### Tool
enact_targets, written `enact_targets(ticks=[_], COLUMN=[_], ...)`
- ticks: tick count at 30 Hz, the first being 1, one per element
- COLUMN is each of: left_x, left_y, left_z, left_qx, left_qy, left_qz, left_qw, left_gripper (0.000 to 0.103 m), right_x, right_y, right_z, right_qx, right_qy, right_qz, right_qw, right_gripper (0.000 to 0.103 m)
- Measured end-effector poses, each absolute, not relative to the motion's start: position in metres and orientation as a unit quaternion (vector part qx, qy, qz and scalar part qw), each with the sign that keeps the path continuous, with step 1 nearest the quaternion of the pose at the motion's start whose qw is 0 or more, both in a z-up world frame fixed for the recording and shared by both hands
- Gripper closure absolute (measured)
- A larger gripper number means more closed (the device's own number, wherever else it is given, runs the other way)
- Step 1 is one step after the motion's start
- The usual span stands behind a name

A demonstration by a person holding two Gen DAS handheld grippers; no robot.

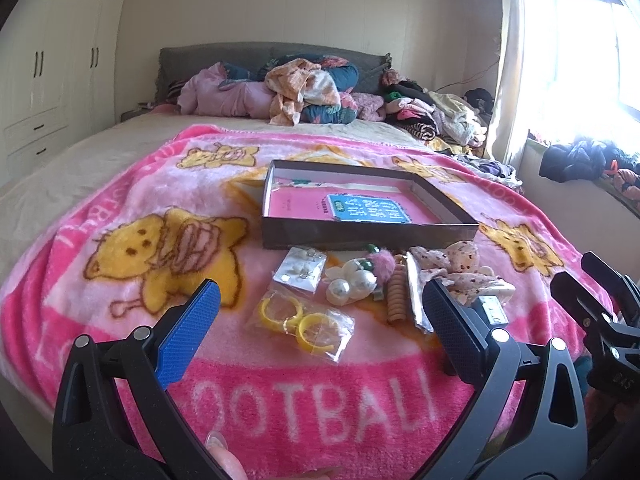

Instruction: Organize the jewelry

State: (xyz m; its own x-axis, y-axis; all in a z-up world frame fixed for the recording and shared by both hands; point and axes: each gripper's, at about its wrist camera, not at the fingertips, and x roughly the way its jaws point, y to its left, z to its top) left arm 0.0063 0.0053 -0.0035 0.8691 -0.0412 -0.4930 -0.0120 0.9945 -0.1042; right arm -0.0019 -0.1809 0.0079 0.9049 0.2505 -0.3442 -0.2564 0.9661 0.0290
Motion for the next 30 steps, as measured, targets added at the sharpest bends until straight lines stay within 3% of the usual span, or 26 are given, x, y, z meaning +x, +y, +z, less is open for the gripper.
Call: enact_targets(ticks=[15, 30], left_x=[0.037, 0.066], left_y=[0.034, 0.035], left_z=[-0.030, -0.050], left_qx=[-0.054, -0.032], left_qy=[0.317, 0.337], left_qz=[-0.003, -0.063], left_qw=[0.947, 0.939], left_gripper=[0.010, 0.010], right_x=[0.033, 0.098], right_y=[-0.166, -0.166], right_z=[0.002, -0.026], right_qx=[-0.051, -0.087], right_qy=[0.222, 0.323], right_qz=[0.160, 0.168], right_qw=[0.961, 0.927], right_gripper=[0.006, 0.006])
